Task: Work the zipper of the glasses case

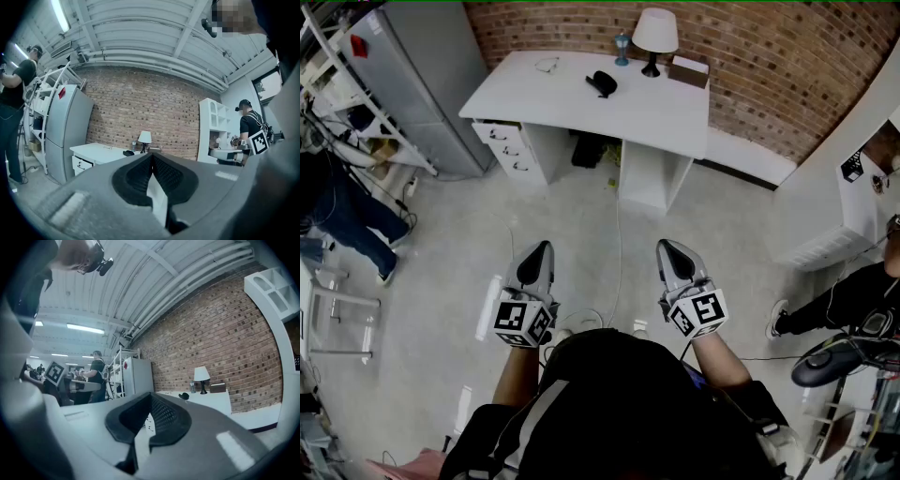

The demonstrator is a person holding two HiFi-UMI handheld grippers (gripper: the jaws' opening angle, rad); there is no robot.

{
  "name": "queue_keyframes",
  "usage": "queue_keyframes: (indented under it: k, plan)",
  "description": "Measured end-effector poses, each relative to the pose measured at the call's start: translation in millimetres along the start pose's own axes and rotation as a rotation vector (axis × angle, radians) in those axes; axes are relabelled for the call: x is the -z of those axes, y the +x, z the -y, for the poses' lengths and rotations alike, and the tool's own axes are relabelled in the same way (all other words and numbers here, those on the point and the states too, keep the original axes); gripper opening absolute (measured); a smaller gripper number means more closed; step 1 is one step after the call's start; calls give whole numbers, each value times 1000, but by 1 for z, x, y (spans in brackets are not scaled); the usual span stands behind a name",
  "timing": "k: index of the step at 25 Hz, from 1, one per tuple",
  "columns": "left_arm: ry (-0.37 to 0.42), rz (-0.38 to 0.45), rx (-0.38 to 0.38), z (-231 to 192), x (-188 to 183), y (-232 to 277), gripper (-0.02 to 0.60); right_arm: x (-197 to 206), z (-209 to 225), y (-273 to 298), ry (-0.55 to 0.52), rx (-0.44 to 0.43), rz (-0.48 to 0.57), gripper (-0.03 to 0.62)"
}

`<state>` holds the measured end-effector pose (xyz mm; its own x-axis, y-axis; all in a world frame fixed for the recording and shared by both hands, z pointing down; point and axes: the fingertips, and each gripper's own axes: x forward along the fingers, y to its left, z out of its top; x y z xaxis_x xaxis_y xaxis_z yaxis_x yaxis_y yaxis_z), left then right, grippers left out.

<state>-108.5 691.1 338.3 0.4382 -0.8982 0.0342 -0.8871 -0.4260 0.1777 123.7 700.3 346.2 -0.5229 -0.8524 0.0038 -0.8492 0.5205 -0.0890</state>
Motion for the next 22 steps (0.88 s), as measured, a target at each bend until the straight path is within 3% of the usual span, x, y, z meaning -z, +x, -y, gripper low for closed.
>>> queue_keyframes:
  k: [13, 17, 20, 22]
  plan:
    - [-10, 16, 11, 27, 0, 15, 2, 8, 22, -8, 17, -7, -2, 2]
    - [-47, -27, 31, 34, 4, 4, 3, -3, 10, -16, 95, -25, 26, 3]
    - [-57, -20, 37, 49, -4, 17, 142, -19, 21, -20, 100, -57, 62, 24]
    - [-59, -29, 29, 68, 0, 24, 222, -19, 33, -31, 96, -86, 56, 120]
